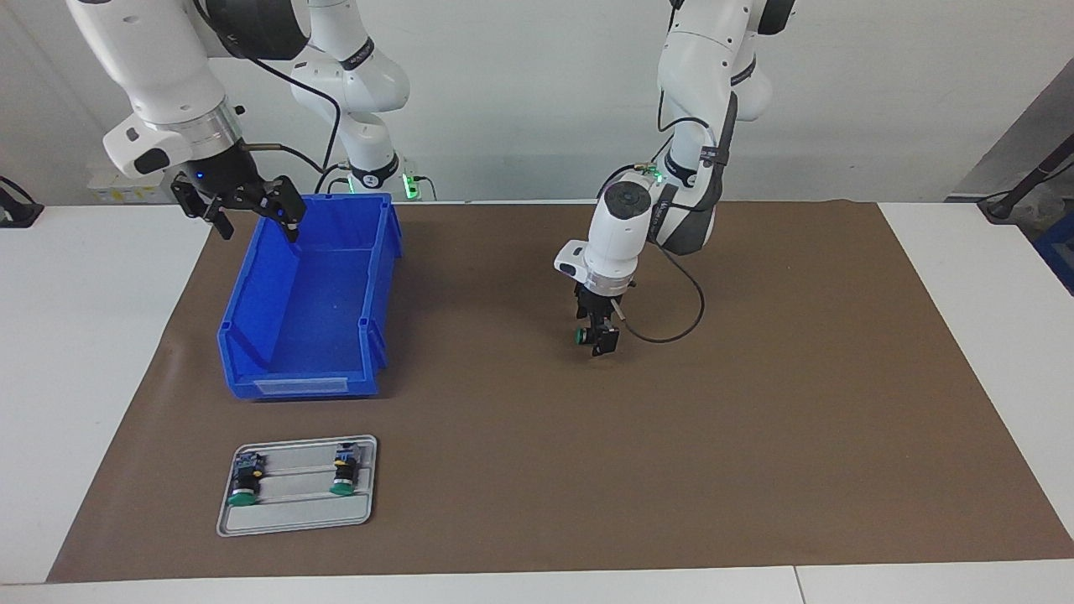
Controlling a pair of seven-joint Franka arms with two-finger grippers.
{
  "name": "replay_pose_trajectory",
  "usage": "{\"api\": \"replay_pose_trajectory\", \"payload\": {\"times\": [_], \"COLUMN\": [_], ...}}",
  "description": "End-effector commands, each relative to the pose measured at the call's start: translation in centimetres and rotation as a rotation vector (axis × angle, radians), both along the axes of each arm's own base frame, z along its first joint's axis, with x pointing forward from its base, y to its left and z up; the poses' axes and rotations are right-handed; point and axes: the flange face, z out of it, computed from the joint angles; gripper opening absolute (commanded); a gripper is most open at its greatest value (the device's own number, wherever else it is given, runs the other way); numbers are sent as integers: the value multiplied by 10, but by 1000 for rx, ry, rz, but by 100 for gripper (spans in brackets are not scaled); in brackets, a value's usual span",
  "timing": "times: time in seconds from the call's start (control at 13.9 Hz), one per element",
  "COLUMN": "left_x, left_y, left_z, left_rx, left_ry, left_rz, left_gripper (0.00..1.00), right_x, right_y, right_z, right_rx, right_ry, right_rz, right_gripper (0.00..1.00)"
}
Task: Place and press button with both arms
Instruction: 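Close the left gripper around the black-green part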
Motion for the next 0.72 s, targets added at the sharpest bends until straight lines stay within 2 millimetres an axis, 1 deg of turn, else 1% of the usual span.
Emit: {"api": "replay_pose_trajectory", "payload": {"times": [0.0, 0.29, 0.36, 0.43, 0.5, 0.65], "left_x": [1, -1, 0, 0, 0, 1], "left_y": [-4, -2, -2, -2, -1, 0], "left_z": [-9, -12, -11, -11, -11, -11], "left_rx": [3, 7, 6, 6, 8, 8], "left_ry": [-21, -16, -17, -17, -16, -16], "left_rz": [2, 2, 3, 3, 5, 6], "left_gripper": [100, 99, 88, 72, 68, 55], "right_x": [-7, -7, -7, -7, -7, -7], "right_y": [0, -1, 0, -1, -1, 0], "right_z": [1, 0, 1, 0, 0, 1], "right_rx": [-12, -12, -12, -12, -12, -12], "right_ry": [-8, -6, -8, -6, -6, -8], "right_rz": [-18, -18, -18, -18, -18, -18], "right_gripper": [100, 100, 100, 100, 100, 100]}}
